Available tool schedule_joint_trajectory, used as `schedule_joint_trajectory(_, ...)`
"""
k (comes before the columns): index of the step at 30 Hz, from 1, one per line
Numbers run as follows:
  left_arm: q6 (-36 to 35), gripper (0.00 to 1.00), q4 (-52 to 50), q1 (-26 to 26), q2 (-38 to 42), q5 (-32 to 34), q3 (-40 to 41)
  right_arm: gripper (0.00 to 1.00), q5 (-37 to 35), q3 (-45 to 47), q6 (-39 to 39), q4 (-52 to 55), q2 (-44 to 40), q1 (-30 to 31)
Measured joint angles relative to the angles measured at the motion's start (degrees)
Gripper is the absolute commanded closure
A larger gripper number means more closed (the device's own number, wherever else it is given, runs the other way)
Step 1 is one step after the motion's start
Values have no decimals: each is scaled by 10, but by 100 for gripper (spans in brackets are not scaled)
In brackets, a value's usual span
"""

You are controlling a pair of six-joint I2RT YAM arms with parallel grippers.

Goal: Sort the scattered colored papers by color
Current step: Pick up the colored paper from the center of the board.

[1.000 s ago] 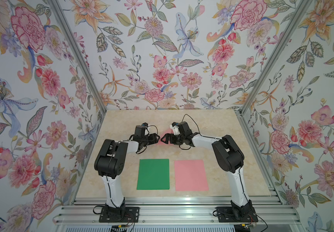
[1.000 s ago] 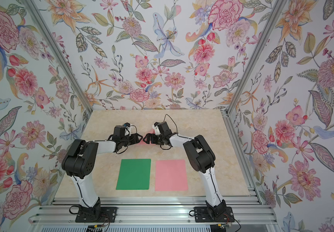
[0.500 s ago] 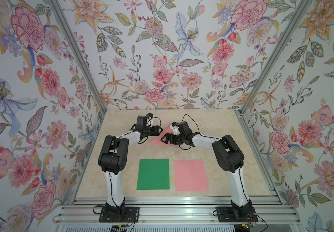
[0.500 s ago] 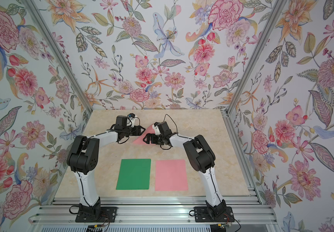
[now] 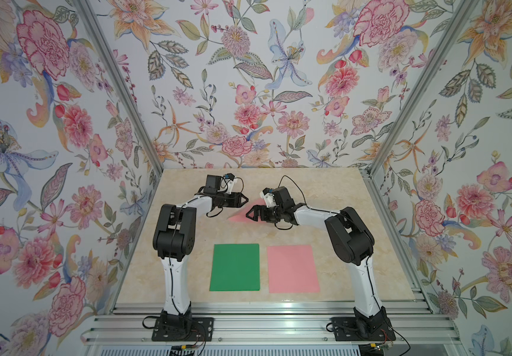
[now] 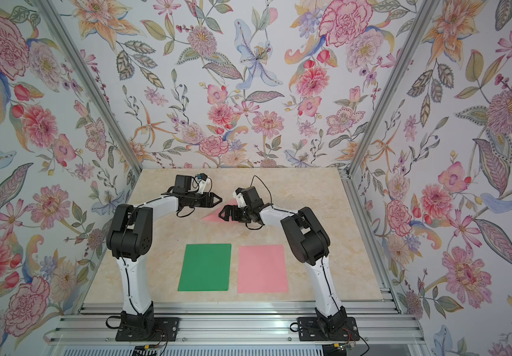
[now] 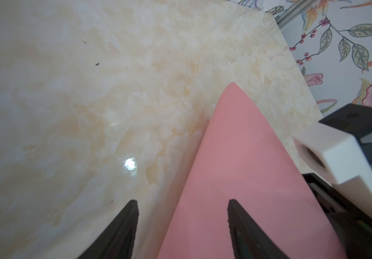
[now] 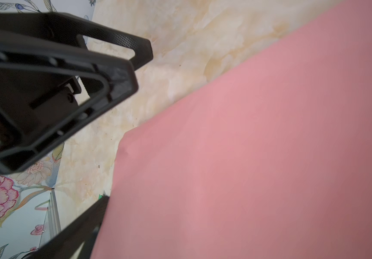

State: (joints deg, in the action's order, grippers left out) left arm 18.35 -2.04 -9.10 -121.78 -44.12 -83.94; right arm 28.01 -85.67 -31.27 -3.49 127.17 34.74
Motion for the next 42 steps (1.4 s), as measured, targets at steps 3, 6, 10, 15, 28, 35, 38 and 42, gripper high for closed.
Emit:
schedule_joint_trajectory(3,-7,32,1,10,-7,-49,-24,0,1,0,0,0,0,0)
schedule_joint_trajectory(6,-17,29,0,17,-27,-98,-38,0,1,0,0,0,0,0)
schedule_joint_trajectory(10,-51,28,-34,17,-55,-146,-41,0,14,0,0,3,0,-3)
schedule_joint_trajectory(15,-84,27,-66,17,-59,-159,-42,0,23,-7,5,22,0,-16)
schedule_joint_trajectory(28,-155,27,-101,17,-59,-153,-43,0,30,-10,9,29,0,-23)
schedule_joint_trajectory(35,-193,26,-118,20,-43,-156,-43,0,31,-10,16,33,0,-23)
schedule_joint_trajectory(38,-209,26,-131,26,-21,-154,-45,0,33,-9,17,33,0,-24)
schedule_joint_trajectory(42,-227,25,-149,33,-8,-155,-64,0,33,-9,17,33,0,-24)
